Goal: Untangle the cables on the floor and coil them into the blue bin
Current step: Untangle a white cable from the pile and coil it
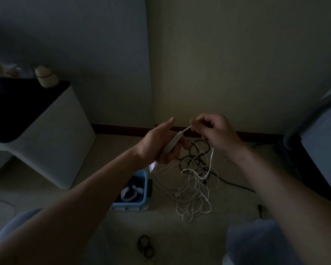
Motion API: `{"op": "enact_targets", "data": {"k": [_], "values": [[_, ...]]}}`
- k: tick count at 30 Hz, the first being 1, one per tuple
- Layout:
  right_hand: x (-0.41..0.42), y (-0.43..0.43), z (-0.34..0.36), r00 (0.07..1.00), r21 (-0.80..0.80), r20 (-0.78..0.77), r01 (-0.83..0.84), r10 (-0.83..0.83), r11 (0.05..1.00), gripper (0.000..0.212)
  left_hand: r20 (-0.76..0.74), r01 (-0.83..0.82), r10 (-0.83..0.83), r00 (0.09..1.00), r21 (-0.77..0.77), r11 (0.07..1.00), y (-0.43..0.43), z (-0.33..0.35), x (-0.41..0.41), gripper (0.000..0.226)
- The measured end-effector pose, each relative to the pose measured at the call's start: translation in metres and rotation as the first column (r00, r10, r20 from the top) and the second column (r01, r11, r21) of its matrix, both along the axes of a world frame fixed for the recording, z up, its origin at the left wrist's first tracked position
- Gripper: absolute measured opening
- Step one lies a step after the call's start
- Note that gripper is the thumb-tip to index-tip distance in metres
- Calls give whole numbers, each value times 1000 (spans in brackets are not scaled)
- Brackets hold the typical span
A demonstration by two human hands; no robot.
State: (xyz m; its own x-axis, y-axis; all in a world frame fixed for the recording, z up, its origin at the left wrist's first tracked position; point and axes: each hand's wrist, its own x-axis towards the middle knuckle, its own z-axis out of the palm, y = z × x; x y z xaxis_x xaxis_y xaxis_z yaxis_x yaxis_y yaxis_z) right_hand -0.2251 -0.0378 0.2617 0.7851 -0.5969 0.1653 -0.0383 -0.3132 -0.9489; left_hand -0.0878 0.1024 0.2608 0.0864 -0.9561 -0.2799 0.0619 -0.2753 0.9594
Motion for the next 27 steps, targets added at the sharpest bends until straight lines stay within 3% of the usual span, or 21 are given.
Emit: {"op": "enact_targets", "data": {"k": [7,11,15,21,27], "values": [[-4,-2,1,998,51,49,-31,29,998,25,-49,48,-48,998,-15,999,3,2,2,70],[-2,1,-2,1000,22,-20,10,-10,1000,24,-84,49,-54,995,-62,997,4,5,0,58],[7,7,-16,997,94,-79,-5,12,996,32,-195,23,-39,980,-85,996,6,6,0,38],[10,11,-23,958,159,-259,-82,122,984,32,-511,-47,-54,858,-183,982,10,11,13,33],[13,19,-34,912,225,-339,-161,232,961,25,-699,-299,105,707,-161,940,9,13,15,34]]}}
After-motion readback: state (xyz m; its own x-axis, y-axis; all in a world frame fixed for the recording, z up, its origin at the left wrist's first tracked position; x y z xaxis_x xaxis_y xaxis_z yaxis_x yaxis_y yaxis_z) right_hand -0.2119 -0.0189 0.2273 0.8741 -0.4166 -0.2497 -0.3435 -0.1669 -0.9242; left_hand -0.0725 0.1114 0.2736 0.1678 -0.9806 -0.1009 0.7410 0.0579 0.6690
